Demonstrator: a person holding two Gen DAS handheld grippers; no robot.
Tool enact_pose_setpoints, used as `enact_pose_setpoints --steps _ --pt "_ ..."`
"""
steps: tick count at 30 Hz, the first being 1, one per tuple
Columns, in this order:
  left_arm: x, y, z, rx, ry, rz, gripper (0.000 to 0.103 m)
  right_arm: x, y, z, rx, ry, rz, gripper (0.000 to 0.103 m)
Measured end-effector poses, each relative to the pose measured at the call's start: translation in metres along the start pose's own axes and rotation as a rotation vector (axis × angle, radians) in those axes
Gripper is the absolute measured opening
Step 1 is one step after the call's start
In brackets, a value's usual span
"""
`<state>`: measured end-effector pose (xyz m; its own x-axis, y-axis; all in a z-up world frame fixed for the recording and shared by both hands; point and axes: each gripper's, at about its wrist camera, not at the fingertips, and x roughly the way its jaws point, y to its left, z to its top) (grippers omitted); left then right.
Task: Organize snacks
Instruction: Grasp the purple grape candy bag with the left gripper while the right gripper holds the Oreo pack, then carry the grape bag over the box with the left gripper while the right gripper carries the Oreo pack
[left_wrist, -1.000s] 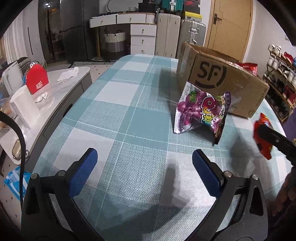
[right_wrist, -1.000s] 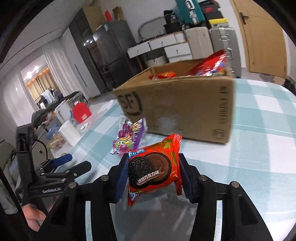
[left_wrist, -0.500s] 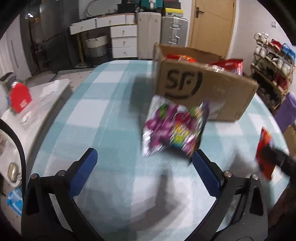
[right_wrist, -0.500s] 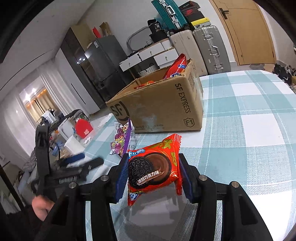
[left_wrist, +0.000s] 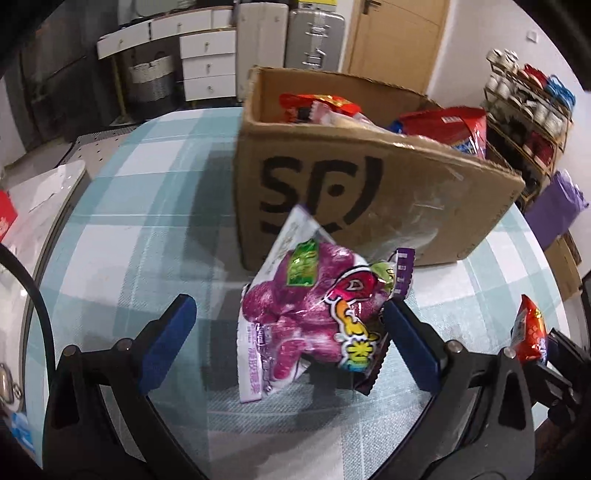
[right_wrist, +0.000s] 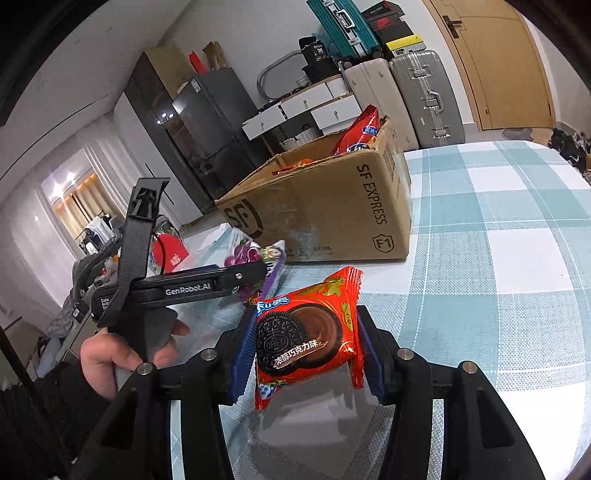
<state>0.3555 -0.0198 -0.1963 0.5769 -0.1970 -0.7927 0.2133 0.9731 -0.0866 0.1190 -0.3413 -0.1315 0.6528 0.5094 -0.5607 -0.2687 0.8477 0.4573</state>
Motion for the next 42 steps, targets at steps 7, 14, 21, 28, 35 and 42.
enact_pose_setpoints --steps 7,14,21,28,35,42 --pt "0.000 -0.009 0.000 0.040 -0.008 -0.067 0.068 -0.001 0.001 0.000 0.006 0.001 0.000 0.051" --pt "-0.012 -0.017 -0.004 0.052 -0.008 -0.076 0.025 0.000 -0.002 0.001 0.017 0.004 0.003 0.051" --pt "-0.032 -0.014 -0.014 0.058 -0.021 -0.028 0.025 0.002 -0.006 0.002 0.027 0.005 0.008 0.051" --pt "-0.068 -0.015 -0.035 0.096 -0.057 0.046 0.025 0.002 -0.009 0.001 0.034 -0.002 0.015 0.051" --pt "-0.104 -0.013 -0.059 0.071 -0.087 0.070 0.025 0.001 -0.014 0.001 0.064 -0.013 0.028 0.051" --pt "-0.137 -0.001 -0.083 0.023 -0.124 0.056 0.025 -0.004 -0.010 0.000 0.050 -0.032 -0.003 0.051"
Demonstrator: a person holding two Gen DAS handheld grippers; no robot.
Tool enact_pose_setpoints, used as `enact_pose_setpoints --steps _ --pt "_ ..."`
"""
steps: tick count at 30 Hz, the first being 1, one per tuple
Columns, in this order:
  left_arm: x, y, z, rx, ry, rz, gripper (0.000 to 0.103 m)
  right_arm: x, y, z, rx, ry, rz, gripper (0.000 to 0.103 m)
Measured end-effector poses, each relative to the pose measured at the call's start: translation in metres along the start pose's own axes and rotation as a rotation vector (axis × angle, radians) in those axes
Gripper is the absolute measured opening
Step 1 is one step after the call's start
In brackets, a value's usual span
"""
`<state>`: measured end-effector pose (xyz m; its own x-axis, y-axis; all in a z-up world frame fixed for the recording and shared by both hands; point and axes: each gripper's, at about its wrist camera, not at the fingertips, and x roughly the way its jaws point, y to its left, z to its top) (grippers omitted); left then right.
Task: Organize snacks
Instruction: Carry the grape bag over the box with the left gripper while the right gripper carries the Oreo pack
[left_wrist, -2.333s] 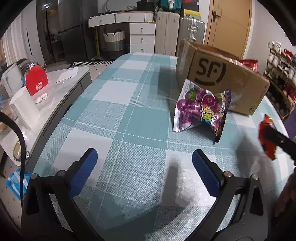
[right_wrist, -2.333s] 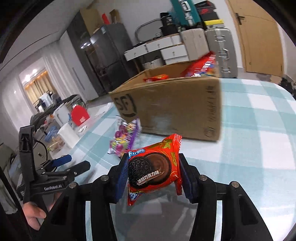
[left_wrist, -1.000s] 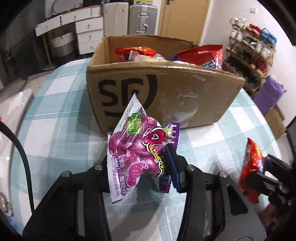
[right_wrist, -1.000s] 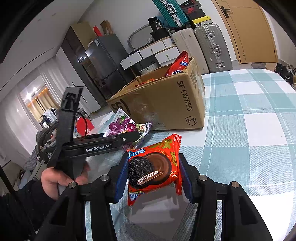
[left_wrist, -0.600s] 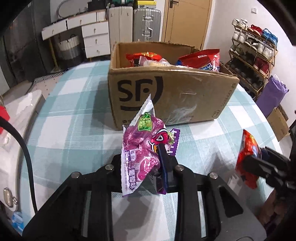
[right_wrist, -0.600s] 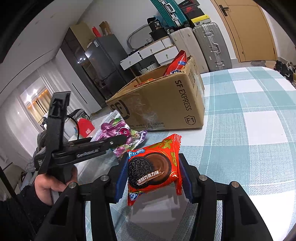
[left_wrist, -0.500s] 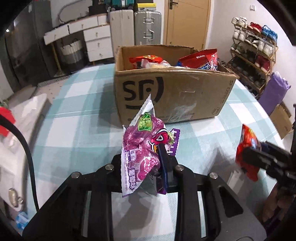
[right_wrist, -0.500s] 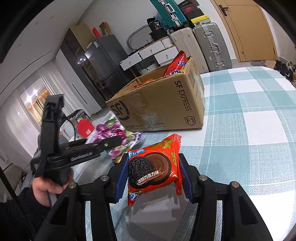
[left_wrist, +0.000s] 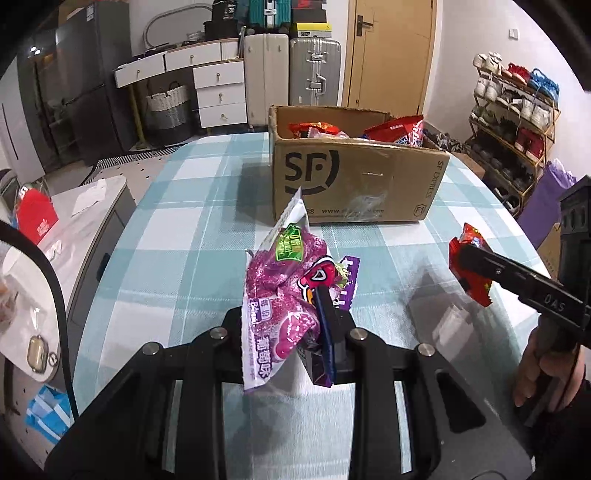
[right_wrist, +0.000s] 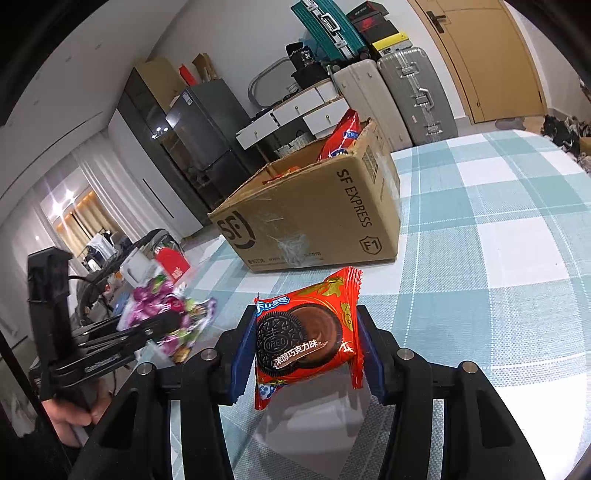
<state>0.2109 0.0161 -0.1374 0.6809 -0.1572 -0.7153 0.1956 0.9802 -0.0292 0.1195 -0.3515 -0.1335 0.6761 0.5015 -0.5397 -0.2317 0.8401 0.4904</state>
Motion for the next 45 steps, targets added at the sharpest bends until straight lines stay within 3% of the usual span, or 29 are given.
enact_pose_setpoints --steps 7,14,20,29,39,45 --pt "-0.035 0.013 0.005 -0.025 -0.051 -0.046 0.025 -0.023 0.021 0.003 -0.003 -0.029 0.026 0.051" --pt "-0.065 0.019 0.030 0.007 -0.064 -0.104 0.025 -0.068 0.069 0.039 -0.082 -0.085 0.061 0.051" --pt "-0.102 0.030 0.072 0.009 -0.101 -0.177 0.025 -0.103 0.106 0.078 -0.120 -0.137 0.090 0.051" --pt "-0.148 0.025 0.137 0.066 -0.153 -0.211 0.025 -0.116 0.146 0.132 -0.157 -0.158 0.108 0.052" --pt "-0.147 0.001 0.211 0.094 -0.142 -0.216 0.025 -0.130 0.152 0.217 -0.087 -0.193 0.153 0.052" --pt "-0.118 -0.015 0.252 0.083 -0.127 -0.184 0.025 -0.115 0.166 0.253 -0.186 -0.205 0.062 0.052"
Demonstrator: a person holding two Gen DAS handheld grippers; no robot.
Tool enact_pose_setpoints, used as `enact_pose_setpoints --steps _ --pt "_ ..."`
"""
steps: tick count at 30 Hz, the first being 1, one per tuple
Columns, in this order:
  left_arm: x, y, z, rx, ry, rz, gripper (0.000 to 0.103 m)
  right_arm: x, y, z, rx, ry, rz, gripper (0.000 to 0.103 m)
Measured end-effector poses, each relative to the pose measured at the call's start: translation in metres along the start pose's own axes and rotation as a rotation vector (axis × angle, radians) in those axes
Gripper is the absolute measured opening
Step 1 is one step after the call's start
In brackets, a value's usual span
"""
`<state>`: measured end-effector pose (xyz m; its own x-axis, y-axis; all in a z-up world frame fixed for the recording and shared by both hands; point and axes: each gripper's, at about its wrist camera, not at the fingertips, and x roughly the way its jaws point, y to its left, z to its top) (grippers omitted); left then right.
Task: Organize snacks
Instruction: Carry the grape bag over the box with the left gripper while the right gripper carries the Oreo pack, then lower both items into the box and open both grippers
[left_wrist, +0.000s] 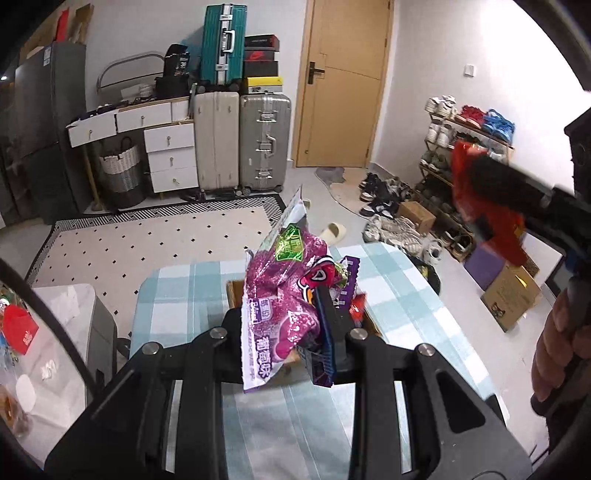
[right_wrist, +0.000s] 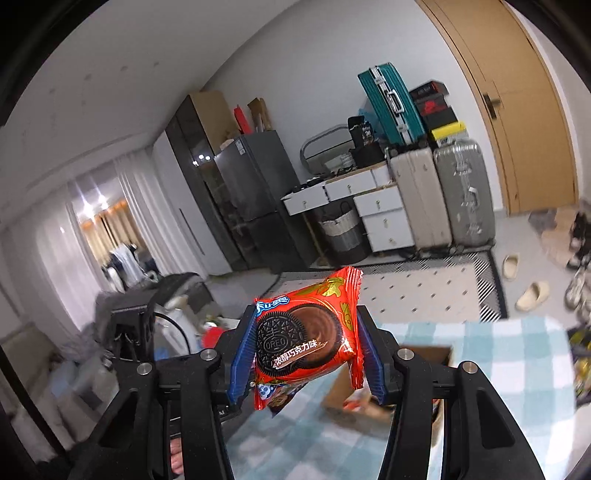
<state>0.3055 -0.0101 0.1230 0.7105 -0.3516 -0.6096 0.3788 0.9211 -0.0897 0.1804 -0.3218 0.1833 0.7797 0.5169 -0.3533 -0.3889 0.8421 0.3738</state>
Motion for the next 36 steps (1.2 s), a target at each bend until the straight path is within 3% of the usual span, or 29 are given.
enact_pose_setpoints --steps 5,12,18,27,36 --pt "0.052 0.006 0.015 -0.029 0.063 0.019 0.025 0.046 -0.020 0.003 -0.051 0.043 -0.104 0.052" --pt "0.133 0.024 0.018 -0.076 0.134 0.017 0.025 0.111 -0.060 -0.015 -0.049 0.161 -0.159 0.052" --pt "0.185 0.024 0.013 -0.045 0.178 0.024 0.025 0.149 -0.091 -0.033 -0.028 0.199 -0.174 0.052" --pt "0.238 0.035 -0.001 -0.066 0.245 0.008 0.025 0.186 -0.118 -0.061 -0.019 0.271 -0.202 0.052" --pt "0.267 0.039 -0.013 -0.052 0.271 -0.020 0.025 0.199 -0.136 -0.074 -0.025 0.306 -0.215 0.052"
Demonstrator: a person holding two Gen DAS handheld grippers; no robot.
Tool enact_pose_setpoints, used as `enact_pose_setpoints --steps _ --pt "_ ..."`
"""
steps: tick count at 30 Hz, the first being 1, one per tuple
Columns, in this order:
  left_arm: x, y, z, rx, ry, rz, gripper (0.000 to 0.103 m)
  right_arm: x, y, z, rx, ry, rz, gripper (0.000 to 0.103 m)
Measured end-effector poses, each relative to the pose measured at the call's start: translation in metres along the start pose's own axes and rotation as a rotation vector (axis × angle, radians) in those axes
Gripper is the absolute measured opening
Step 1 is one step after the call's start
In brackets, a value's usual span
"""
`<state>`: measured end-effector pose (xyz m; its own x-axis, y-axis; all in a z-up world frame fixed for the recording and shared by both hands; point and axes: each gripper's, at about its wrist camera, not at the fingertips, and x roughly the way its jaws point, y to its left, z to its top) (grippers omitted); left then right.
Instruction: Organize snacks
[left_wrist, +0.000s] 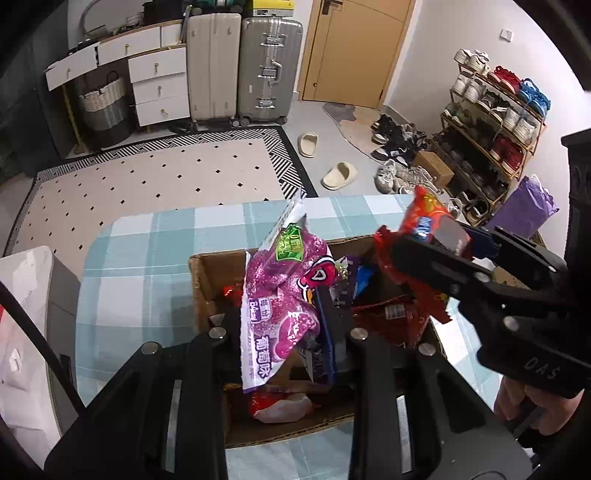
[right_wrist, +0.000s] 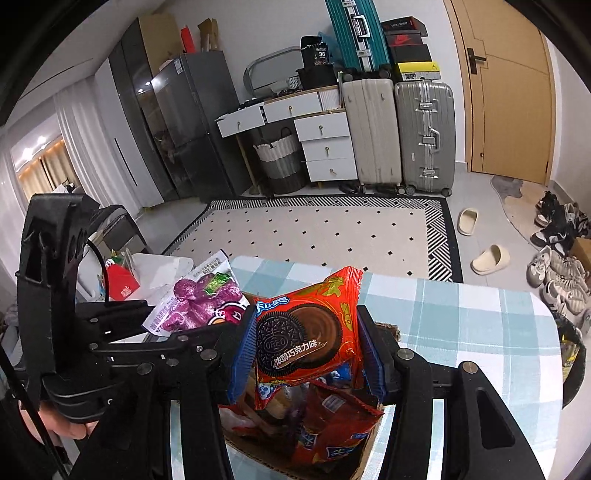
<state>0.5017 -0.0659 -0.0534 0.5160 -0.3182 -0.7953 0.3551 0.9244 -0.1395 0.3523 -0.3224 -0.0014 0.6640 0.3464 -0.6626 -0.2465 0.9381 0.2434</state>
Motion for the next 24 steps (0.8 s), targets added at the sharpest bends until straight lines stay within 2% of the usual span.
enact_pose_setpoints --steps 6,7,11,14,17,18,19,24 --pt "0.001 -0.006 -0.003 0.037 -0.010 0.012 0.025 0.004 -0.001 -0.001 -0.011 -0.003 -0.022 0.052" --pt "0.001 -0.007 -0.003 0.045 -0.008 0.018 0.029 0.005 0.000 -0.002 -0.018 -0.003 -0.028 0.052" --pt "-0.005 -0.010 -0.006 0.056 -0.009 0.056 0.030 0.012 -0.005 -0.008 0.005 0.022 -0.026 0.052" --pt "-0.013 -0.010 -0.008 0.062 -0.016 0.093 0.039 0.018 -0.007 -0.011 0.012 0.052 -0.027 0.055" --pt "-0.025 -0.006 -0.015 0.054 -0.046 0.122 0.054 0.016 -0.008 -0.012 0.021 0.045 -0.033 0.055" --pt "-0.029 -0.005 -0.018 0.057 -0.056 0.125 0.063 0.013 -0.008 -0.012 0.026 0.035 -0.032 0.055" --pt "-0.033 -0.004 -0.020 0.061 -0.065 0.136 0.066 0.010 -0.007 -0.011 0.030 0.028 -0.025 0.056" --pt "-0.056 -0.005 -0.029 0.075 -0.086 0.158 0.066 -0.005 -0.001 -0.009 0.021 0.009 -0.026 0.056"
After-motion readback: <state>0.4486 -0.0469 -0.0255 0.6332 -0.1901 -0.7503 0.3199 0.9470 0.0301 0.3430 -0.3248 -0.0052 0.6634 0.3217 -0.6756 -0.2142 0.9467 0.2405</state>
